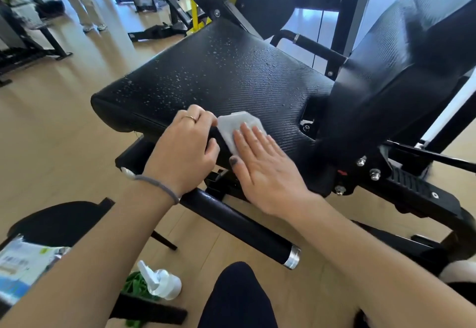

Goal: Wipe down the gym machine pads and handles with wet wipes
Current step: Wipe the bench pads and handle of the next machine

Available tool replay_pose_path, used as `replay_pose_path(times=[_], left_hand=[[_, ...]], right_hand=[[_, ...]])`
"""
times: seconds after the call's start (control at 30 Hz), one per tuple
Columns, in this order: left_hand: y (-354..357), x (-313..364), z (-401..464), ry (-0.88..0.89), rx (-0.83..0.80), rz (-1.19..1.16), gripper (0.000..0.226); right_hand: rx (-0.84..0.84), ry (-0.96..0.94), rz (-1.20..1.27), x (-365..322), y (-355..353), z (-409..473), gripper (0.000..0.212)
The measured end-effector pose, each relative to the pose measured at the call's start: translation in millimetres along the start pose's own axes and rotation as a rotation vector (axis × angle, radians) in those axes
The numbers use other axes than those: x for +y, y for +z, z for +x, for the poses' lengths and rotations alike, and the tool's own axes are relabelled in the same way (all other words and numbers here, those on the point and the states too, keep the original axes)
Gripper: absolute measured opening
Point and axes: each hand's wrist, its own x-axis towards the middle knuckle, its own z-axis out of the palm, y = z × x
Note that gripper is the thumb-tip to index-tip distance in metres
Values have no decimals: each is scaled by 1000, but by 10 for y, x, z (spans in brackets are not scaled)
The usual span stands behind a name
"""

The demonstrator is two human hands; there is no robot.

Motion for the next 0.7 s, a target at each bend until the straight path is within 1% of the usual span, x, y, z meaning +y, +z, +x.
replay_pose_path(times=[0.1,0.13,0.2,0.27,0.33,0.4,0.47,0.57,0.63,0.7], left_hand=[[7,42,-8,28,-19,19,18],[3,51,-9,35,-21,26,17],[6,60,-17,45,-16,36,17],[15,59,-25,37,-24,37,20],[15,52,-24,29,-36,48,22],[11,55,-25,31,-40,60,22],[8,66,-17,32,-48,51,21],[-8,61,-9,9,-58,34,22],[-10,62,-9,-3,-62,27,22],[-4,63,-14,2,-71,26,23]], right_hand=[[-52,249,116,312,-132,397,63],[-68,303,155,363,-165,477,64],[-55,300,162,272,-127,370,68],[9,206,145,44,7,-58,72],[14,178,210,-65,29,-463,69],[-31,211,286,75,-21,-415,65],[-22,310,338,265,-77,-50,62],[-5,440,282,274,-83,288,65],[0,427,239,156,-9,86,68],[24,412,226,49,45,-307,70]])
